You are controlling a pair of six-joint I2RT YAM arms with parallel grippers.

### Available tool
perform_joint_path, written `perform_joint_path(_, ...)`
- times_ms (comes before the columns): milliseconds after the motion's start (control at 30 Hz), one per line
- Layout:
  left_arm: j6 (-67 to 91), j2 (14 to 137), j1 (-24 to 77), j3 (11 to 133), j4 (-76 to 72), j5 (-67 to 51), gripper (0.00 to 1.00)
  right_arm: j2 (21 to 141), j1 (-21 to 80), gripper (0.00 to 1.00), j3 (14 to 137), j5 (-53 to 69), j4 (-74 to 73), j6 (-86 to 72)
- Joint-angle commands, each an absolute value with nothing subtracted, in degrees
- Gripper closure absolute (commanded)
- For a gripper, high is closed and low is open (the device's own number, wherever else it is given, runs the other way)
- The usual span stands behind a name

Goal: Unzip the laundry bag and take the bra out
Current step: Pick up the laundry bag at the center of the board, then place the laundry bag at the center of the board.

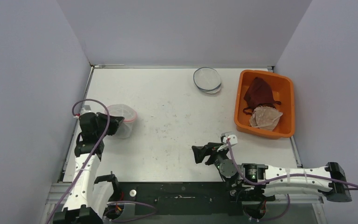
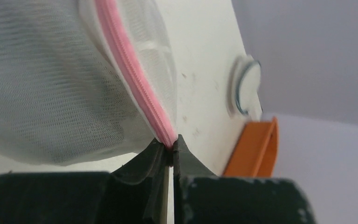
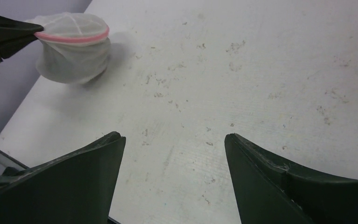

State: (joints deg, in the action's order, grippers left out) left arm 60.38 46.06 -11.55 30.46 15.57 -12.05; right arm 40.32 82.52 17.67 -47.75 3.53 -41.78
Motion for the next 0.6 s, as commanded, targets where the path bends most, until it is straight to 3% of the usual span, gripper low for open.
perform_joint_path(0, 60.7, 45.2, 1.8, 38.1, 3.9, -23.2, 1.00, 35.4, 81.6, 0.19, 28.3, -50.6, -9.1, -38.3)
perform_joint_path(233, 62.1, 52.6, 19.0, 41.3, -13.5, -34.1, 1.00, 29.8, 80.7, 0.14, 39.6, -48.1, -14.7, -33.0)
perform_joint_path(367, 64.2, 56.7, 21.6, 34.4, -28.0, -37.1, 1.00, 28.8, 80.7, 0.13, 41.0, -47.9, -15.7, -31.5)
perform_joint_path(567, 55.6, 67.1, 22.1, 23.0, -35.9, -32.1, 1.00, 31.1, 80.6, 0.13, 35.7, -49.8, -14.6, -32.9)
